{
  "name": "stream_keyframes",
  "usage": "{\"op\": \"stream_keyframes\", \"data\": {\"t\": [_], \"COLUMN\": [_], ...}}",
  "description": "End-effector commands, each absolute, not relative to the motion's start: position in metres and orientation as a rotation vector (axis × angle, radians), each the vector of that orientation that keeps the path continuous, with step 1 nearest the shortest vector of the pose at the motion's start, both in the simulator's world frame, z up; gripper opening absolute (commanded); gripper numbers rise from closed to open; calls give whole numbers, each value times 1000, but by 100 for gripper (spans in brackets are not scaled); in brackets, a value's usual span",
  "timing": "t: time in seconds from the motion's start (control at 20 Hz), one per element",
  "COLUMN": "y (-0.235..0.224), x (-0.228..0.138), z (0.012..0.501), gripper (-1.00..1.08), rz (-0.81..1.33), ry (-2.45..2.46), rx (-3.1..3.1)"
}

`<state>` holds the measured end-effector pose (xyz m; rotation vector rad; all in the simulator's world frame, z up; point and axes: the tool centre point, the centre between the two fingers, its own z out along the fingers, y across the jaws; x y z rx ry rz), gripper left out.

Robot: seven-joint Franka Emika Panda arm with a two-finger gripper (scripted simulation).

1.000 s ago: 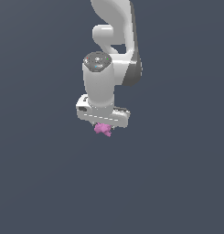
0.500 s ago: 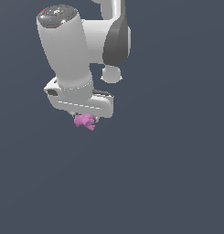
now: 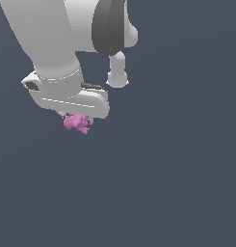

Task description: Pick up the object and move it to a goal position.

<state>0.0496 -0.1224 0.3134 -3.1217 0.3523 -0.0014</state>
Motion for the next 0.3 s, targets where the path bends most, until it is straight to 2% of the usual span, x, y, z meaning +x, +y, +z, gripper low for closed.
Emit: {"op": "stream_keyframes", "data": {"t": [0.0, 0.25], "y": [-126, -127], "x": [52, 53], "z": [318, 321], "gripper": [-100, -100], "rz": [0, 0], "ry": [351, 351], "rx": [-3122, -3122]}}
